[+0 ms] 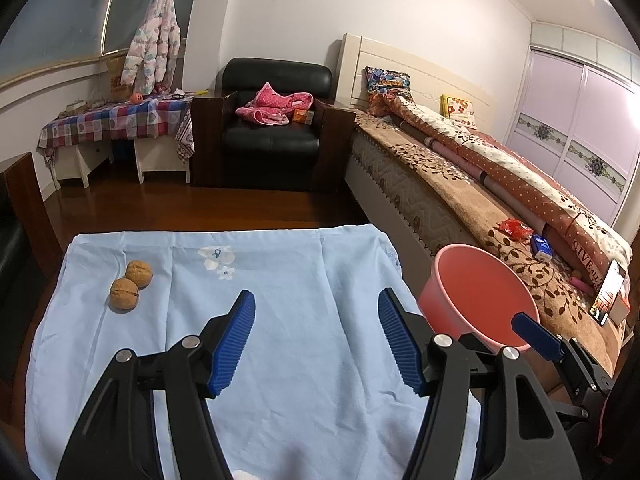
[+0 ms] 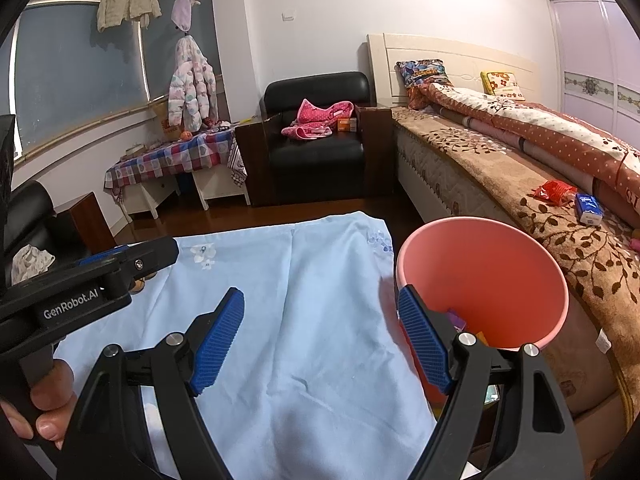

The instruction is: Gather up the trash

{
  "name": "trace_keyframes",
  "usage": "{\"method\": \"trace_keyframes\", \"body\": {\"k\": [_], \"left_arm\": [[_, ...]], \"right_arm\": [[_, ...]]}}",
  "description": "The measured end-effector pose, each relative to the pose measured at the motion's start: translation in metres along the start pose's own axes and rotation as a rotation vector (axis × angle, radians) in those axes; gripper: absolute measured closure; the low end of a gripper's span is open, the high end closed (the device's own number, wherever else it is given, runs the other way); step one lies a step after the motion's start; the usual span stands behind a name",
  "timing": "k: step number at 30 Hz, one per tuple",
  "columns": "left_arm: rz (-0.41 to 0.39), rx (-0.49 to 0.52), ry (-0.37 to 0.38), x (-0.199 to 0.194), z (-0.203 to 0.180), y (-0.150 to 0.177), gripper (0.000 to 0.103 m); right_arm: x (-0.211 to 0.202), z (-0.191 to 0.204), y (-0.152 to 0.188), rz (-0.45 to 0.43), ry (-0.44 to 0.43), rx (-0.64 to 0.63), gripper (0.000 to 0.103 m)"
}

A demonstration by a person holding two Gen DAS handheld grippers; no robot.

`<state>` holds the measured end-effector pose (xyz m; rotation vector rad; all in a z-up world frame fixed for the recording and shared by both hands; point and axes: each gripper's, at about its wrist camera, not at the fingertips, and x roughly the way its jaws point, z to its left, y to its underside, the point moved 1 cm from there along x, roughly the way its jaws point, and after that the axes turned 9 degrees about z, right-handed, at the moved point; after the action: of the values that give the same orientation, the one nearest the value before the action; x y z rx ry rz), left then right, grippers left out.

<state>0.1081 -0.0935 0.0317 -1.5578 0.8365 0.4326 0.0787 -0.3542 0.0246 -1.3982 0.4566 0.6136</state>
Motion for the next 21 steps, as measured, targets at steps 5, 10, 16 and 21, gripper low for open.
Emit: {"method": "trace_keyframes", "body": {"k": [5,10,16,21], "left_arm": [[0.0,-0.001,0.0,0.0005,-0.0005,0.0008,0.04],[0.003,-0.002,0.001,0.0002,0.0005,0.0014,0.04],[0.0,-0.001,0.003,0.0004,0.0018,0.0021,0.042],[0.001,-0.001,0.002,0.0003,0.0018,0.0018,0.042]], "right_arm": [[-0.0002,0.0,-0.0001,0.002,0.0,0.001,0.023],[0.0005,0.0022,0.0007,0.006,-0.001,-0.002,0.023],[0.0025,0.0036,0.0008,0.008,-0.002,-0.002,0.023],[0.0024,0.0036,0.0008,0.008,-0.002,-0.002,0.023]]}}
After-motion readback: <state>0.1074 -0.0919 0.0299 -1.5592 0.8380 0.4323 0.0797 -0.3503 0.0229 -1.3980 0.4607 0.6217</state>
